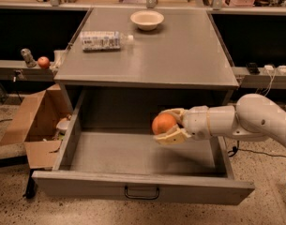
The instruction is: Pick orange from top drawer and place on counter
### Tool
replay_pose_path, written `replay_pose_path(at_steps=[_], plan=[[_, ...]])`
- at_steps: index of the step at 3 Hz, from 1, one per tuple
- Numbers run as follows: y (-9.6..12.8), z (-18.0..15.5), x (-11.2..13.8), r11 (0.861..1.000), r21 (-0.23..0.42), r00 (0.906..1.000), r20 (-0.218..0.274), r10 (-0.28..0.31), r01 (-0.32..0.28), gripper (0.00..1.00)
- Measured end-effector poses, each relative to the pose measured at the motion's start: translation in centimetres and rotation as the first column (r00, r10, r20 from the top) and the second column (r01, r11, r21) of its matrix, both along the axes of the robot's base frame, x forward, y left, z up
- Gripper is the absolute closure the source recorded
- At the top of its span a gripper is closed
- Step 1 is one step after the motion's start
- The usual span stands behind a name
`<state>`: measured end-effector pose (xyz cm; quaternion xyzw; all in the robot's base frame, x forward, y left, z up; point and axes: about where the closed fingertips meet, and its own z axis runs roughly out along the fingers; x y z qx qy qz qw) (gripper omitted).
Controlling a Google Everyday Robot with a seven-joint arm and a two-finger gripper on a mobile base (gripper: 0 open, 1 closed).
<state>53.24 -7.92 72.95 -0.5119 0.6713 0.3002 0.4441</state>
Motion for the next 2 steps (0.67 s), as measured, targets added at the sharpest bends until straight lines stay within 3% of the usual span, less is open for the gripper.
replay_pose_path(at_steps=[1, 2], plan=[[0.6, -0.1, 0.1, 1.000, 0.000, 1.0000, -0.006, 0.006, -0.006, 1.00], [0.3, 3.3, -0.1, 0.999, -0.040, 0.9955, 0.090, 0.029, -0.026, 1.00]])
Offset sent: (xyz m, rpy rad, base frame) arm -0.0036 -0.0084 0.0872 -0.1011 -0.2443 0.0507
